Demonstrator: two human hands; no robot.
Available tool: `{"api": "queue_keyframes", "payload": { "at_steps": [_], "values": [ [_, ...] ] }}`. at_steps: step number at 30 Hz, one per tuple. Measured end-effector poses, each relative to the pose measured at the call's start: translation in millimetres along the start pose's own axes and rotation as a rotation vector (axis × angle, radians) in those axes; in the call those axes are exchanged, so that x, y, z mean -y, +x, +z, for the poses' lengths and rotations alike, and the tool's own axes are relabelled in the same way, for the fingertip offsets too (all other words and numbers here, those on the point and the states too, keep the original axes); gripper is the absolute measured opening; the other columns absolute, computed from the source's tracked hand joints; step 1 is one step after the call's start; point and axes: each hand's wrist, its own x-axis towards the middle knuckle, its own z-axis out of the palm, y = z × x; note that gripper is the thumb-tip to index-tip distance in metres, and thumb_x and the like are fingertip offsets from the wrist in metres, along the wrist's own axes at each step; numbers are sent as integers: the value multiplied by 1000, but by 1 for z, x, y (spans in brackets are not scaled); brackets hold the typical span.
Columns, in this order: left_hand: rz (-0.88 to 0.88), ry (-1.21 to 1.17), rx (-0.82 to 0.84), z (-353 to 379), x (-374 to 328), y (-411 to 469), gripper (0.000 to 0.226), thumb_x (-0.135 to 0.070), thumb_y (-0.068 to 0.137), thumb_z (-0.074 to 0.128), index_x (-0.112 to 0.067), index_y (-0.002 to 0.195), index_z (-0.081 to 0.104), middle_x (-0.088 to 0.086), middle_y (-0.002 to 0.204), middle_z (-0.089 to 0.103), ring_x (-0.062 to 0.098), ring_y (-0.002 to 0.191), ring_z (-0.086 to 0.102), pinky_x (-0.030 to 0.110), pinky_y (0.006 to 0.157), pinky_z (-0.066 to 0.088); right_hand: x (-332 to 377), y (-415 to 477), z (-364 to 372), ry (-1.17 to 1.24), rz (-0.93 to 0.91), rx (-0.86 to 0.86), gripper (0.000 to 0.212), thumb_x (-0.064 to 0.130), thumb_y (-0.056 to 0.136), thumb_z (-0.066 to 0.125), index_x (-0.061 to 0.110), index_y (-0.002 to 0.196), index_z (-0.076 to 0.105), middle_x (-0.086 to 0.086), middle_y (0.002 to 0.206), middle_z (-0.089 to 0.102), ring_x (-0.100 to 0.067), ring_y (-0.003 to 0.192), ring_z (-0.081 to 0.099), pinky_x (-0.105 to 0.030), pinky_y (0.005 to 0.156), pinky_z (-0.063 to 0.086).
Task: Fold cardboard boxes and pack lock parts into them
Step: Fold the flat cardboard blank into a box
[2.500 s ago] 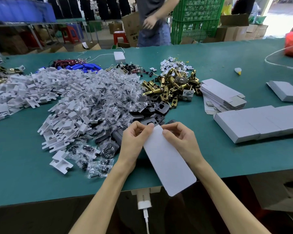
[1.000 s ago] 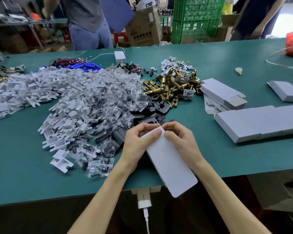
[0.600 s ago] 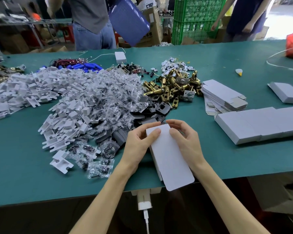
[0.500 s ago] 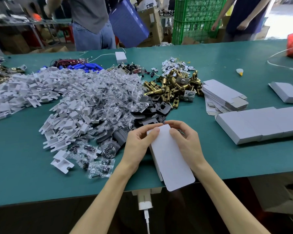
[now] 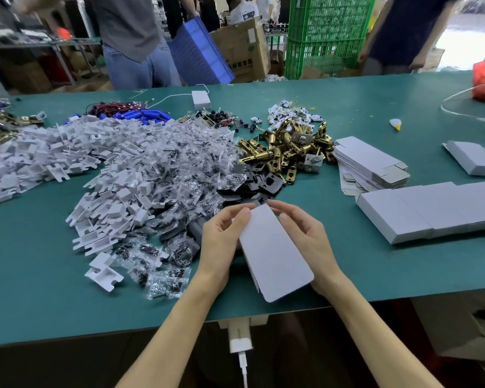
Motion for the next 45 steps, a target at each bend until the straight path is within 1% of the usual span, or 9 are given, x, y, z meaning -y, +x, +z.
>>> {"api": "queue_keyframes", "payload": {
  "at_steps": [2, 4, 6, 10, 15, 19, 25, 34, 45],
  "values": [
    [-35, -26, -44, -1, 0, 1, 19, -23, 100, 67, -10, 110, 76, 14, 90, 72, 21, 74, 61, 25, 57, 49, 0, -1, 0, -12, -33, 54, 36, 6, 103, 56, 28, 129, 68, 2, 109, 73, -22, 78, 61, -32, 65, 48],
    [-52, -38, -43, -2, 0, 2, 19, -23, 99, 68, -9, 108, 77, 15, 88, 73, 23, 74, 61, 27, 58, 49, -2, -1, -2, -30, -58, 90, 47, 0, 101, 57, 34, 131, 67, -21, 101, 66, -27, 69, 49, -38, 63, 41],
    [-60, -65, -42, -1, -1, 2, 18, -22, 98, 69, -8, 107, 77, 15, 88, 74, 25, 75, 62, 30, 61, 50, -2, 0, -2, -37, -62, 125, 51, -5, 101, 55, 37, 126, 69, -28, 100, 65, -26, 69, 58, -33, 62, 45],
    [-43, -72, -56, -1, -2, 1, 22, -26, 102, 65, -9, 105, 79, 20, 90, 74, 30, 79, 61, 35, 67, 48, -3, -1, -1, -51, -77, 164, 47, -8, 96, 61, 29, 124, 69, -21, 117, 64, -14, 77, 67, -22, 62, 50],
    [-9, -43, -21, 3, -4, 1, 47, -46, 108, 44, -16, 105, 80, 20, 103, 78, 39, 93, 74, 45, 74, 62, -3, 0, 1, -49, -126, 99, 39, -9, 89, 69, 16, 119, 67, 1, 100, 72, -11, 77, 66, -26, 68, 54],
    [84, 27, 32, 6, -5, -1, 40, -45, 110, 41, -33, 108, 79, 11, 105, 79, 25, 90, 75, 41, 69, 63, -7, 1, 0, -51, -94, -9, 29, 23, 94, 69, 14, 121, 65, 11, 71, 70, -2, 60, 59, -15, 62, 47],
    [149, 26, 29, 3, -5, -2, 42, -54, 102, 51, -22, 121, 71, 8, 118, 75, 29, 111, 70, 46, 97, 55, -7, 2, -1, -70, -94, -3, 34, 32, 87, 76, 23, 119, 68, -2, 105, 75, -13, 84, 65, -18, 69, 48],
    [59, -29, 85, -26, -11, 5, 36, -26, 102, 64, -11, 135, 63, 10, 133, 70, 32, 126, 64, 45, 104, 53, -13, 3, -3, -135, -57, 59, 36, 21, 91, 77, 20, 126, 70, -2, 104, 74, -8, 83, 59, -23, 81, 52],
    [101, 91, 20, -33, -2, -1, 36, -21, 95, 64, -9, 129, 64, 6, 125, 74, 26, 121, 68, 49, 108, 53, -10, 2, -2, -144, -65, 36, 24, 29, 98, 66, 22, 120, 72, 12, 99, 75, 3, 77, 60, -13, 69, 47]
  ]
}}
